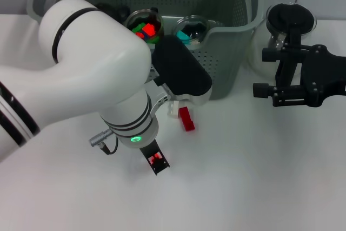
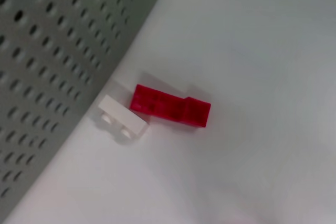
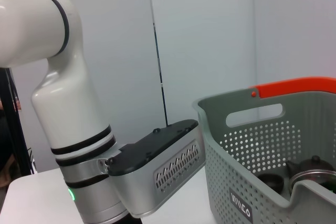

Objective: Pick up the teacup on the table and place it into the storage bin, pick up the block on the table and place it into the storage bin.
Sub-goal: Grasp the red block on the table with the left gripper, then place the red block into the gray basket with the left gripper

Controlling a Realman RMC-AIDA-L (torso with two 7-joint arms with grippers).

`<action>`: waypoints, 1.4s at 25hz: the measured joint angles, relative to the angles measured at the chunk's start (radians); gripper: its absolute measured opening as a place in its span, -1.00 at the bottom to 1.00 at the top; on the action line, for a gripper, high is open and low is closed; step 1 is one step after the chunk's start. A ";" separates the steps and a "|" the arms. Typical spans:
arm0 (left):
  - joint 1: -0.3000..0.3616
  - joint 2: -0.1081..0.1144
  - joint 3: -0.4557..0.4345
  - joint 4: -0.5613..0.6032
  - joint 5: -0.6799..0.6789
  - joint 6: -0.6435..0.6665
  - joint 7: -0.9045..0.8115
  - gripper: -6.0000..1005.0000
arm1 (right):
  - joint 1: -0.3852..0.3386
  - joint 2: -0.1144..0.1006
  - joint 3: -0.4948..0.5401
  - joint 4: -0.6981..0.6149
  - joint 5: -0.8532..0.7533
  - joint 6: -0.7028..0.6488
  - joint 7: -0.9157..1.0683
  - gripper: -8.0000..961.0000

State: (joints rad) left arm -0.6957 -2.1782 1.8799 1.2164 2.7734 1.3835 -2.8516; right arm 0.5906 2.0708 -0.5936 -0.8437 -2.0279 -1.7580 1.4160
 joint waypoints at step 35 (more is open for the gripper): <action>-0.136 0.096 -0.961 0.203 -0.256 -0.066 0.323 -0.57 | -0.012 -0.011 -0.012 -0.001 -0.007 -0.023 -0.016 0.93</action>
State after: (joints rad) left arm -0.8318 -2.0820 0.9192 1.4197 2.5177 1.3173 -2.5289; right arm 0.5783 2.0598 -0.6058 -0.8446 -2.0349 -1.7811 1.4004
